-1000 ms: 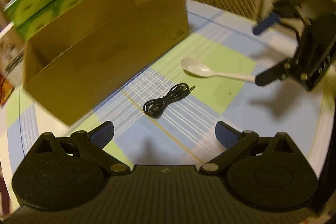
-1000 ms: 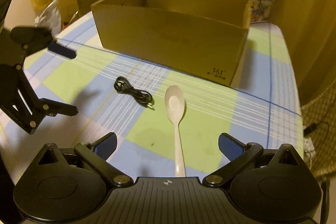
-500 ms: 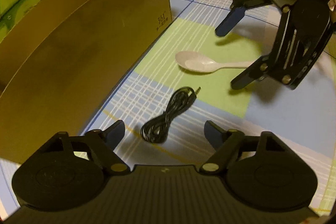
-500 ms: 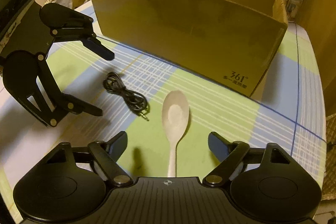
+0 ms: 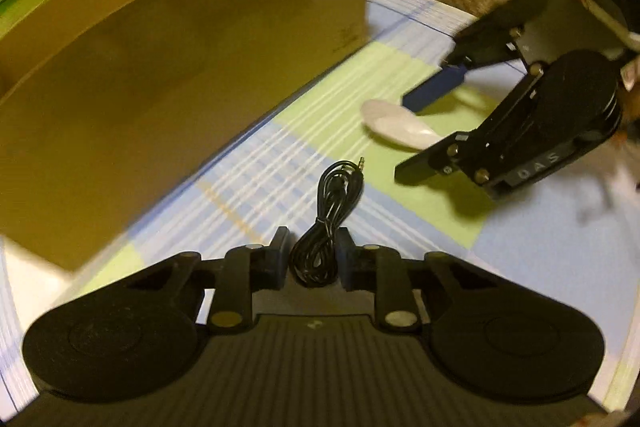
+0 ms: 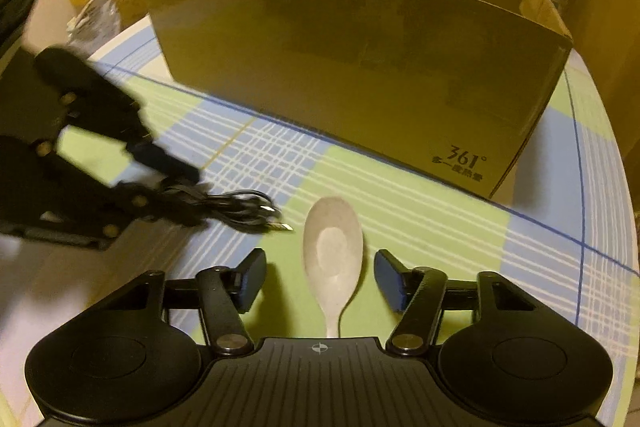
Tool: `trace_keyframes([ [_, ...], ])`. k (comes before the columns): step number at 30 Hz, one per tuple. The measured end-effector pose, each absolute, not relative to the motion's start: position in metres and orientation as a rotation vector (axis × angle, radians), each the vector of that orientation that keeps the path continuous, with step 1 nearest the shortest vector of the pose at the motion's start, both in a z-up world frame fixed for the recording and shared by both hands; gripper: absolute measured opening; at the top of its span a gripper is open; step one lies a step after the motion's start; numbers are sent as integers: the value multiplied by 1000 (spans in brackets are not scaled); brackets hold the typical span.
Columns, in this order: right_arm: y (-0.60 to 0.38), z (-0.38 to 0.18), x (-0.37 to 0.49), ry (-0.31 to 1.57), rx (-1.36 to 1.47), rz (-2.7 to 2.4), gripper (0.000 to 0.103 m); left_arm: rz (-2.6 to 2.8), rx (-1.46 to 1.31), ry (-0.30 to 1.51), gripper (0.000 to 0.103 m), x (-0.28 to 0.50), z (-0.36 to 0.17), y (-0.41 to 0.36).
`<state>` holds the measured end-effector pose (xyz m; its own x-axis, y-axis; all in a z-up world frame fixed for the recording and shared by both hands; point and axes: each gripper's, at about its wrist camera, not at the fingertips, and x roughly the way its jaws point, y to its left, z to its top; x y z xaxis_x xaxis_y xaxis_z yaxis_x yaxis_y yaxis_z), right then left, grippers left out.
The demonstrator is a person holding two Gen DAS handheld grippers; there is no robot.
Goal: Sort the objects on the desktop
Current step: 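Grasp the black coiled cable with the left tool while the right tool grasps the white spoon, then lift the cable with the left tool while the right tool lifts the spoon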
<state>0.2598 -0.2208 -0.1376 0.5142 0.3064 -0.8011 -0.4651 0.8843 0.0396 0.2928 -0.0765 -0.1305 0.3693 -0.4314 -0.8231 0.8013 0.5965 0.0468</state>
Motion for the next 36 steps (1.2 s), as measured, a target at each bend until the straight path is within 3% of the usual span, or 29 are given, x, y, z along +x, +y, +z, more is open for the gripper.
trace_keyframes([
  [4,-221,-141,258,896,-146,414,48,-711,334,907,18,282,-131,-57],
  [8,-221,-141,254,874,-125,376,31,-633,202,903,17,268,-134,-43],
  [13,-224,-137,249,878,-80,361,30,-652,280,841,18,260,-132,-50],
  [17,-223,-132,247,853,-76,364,30,-664,257,841,28,265,-141,-50],
  [36,-208,-147,250,810,-184,362,31,-665,284,792,29,264,-144,-54],
])
